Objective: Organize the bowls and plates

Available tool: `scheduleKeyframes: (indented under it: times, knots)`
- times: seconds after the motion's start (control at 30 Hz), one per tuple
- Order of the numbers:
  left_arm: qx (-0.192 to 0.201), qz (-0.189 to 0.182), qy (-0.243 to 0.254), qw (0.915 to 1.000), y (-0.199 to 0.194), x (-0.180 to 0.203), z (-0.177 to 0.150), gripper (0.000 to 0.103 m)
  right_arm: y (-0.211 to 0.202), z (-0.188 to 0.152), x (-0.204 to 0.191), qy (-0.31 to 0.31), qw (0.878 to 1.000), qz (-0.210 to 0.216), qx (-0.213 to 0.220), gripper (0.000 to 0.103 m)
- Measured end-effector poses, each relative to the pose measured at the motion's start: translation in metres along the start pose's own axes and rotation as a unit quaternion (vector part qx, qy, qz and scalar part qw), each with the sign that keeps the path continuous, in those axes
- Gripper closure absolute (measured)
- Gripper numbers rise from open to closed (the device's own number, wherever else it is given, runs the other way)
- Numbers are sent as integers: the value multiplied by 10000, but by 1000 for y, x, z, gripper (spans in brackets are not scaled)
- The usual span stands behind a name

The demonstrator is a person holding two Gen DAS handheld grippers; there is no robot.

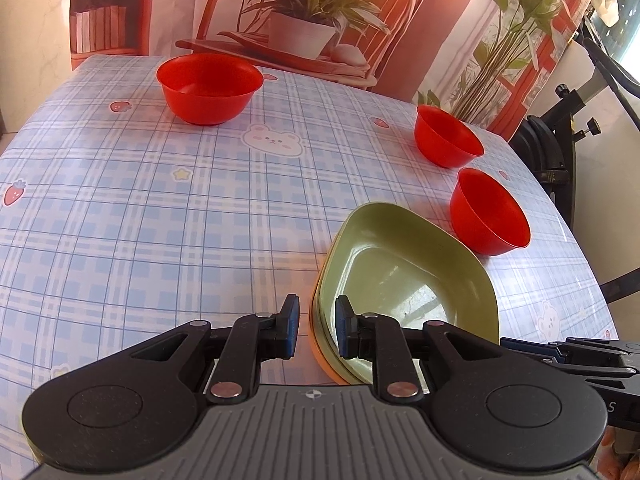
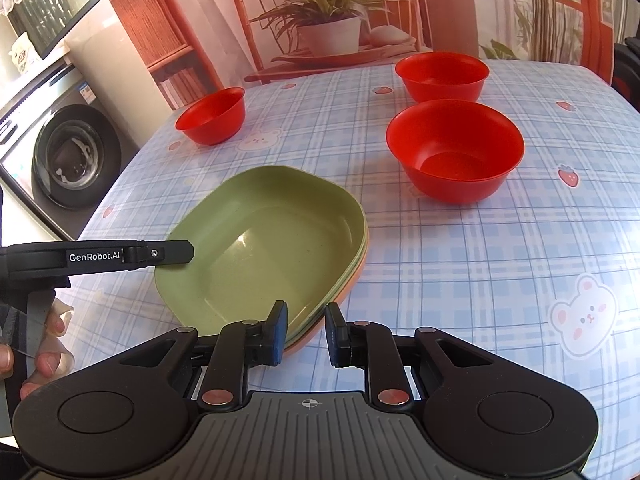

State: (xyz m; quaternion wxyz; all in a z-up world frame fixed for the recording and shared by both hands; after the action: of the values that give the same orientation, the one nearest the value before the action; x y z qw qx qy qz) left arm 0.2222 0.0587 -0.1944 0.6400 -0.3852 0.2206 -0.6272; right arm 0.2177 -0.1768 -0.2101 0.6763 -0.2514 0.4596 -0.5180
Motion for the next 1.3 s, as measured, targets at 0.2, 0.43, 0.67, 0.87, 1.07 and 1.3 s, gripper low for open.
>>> scheduleKeyframes:
  times: [0.2, 0.43, 0.67, 0.87, 1.07, 1.3]
  knots:
    - [369, -155, 26, 9992, -31, 5, 32, 82, -30, 26, 2, 24, 9991, 48, 421, 82]
    - [729, -257, 204, 9968, -76, 18, 78, 81, -77, 76, -5, -186, 9944, 86, 1035, 82]
    - [1124, -229, 447, 9924, -112, 17, 120, 80, -100, 120, -12, -224, 9907, 115, 1340, 79]
    - [1239, 151, 848, 9886, -117, 2, 148, 79, -86, 137, -32, 79, 9895, 269, 1418, 79]
    - [989, 219, 844, 9913, -89, -34, 170, 70, -44, 149, -57, 472, 9897, 325, 1315, 79]
    - [670, 440, 890, 9928, -34, -69, 193, 70, 29, 168, -91, 751, 9922, 415, 902, 79]
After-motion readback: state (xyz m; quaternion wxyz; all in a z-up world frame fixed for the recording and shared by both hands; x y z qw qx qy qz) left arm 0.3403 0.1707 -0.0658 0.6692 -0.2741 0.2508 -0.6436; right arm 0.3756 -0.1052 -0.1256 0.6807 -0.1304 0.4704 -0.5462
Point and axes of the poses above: each gripper's, at about its wrist camera, not at the fingertips, and y roughly the way its jaws point, x to its right, z to its top, the point moved 3 cm from there along y, roughly the way its jaws point, and after that the axes turned 6 degrees about z, right-handed, at the moved point
